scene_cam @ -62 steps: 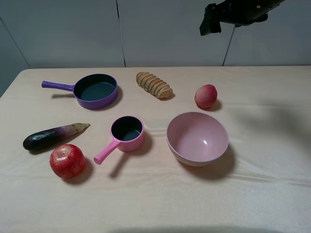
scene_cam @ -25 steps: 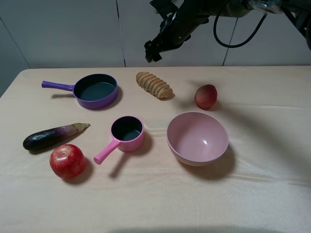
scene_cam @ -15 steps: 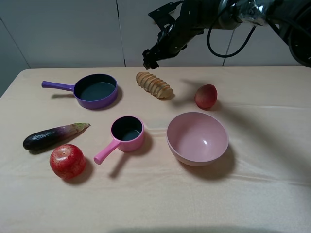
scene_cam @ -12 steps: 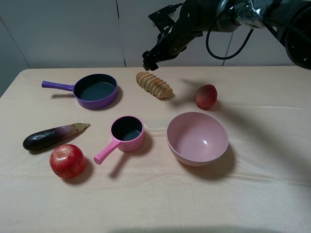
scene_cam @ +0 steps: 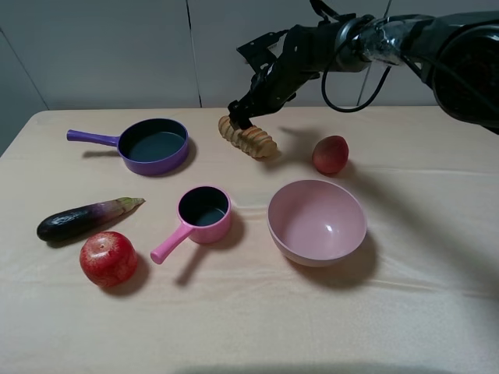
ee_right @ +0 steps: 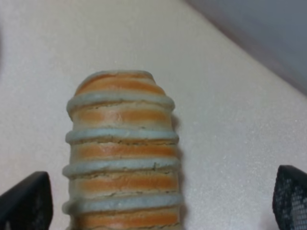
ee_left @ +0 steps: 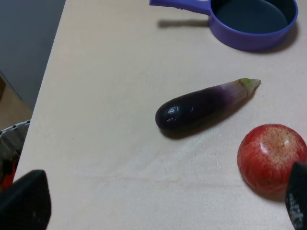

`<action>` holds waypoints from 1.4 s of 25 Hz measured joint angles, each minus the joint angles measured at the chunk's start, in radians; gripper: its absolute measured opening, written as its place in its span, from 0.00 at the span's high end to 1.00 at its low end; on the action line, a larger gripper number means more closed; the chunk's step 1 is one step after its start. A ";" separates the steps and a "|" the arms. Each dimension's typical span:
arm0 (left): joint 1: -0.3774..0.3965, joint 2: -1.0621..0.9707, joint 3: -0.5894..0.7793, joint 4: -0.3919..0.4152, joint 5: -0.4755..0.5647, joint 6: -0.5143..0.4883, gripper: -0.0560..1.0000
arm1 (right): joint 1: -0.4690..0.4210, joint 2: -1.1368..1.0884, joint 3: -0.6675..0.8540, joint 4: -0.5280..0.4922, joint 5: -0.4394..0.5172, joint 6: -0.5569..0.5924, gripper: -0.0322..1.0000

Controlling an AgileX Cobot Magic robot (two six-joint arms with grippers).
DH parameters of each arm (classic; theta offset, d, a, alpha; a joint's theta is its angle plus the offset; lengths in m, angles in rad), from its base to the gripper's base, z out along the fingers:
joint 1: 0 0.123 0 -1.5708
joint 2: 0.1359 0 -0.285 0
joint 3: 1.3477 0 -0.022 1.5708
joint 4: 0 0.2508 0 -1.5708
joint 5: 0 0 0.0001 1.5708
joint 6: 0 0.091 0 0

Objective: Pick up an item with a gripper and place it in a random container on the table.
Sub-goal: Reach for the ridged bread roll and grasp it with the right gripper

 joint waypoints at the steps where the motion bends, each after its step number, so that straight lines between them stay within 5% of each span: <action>1: 0.000 0.000 0.000 0.000 0.000 0.000 0.01 | 0.000 0.004 0.000 0.001 -0.003 0.000 0.30; 35: 0.000 0.000 0.000 0.000 0.000 0.000 0.01 | 0.000 0.093 0.000 0.029 -0.027 0.000 0.30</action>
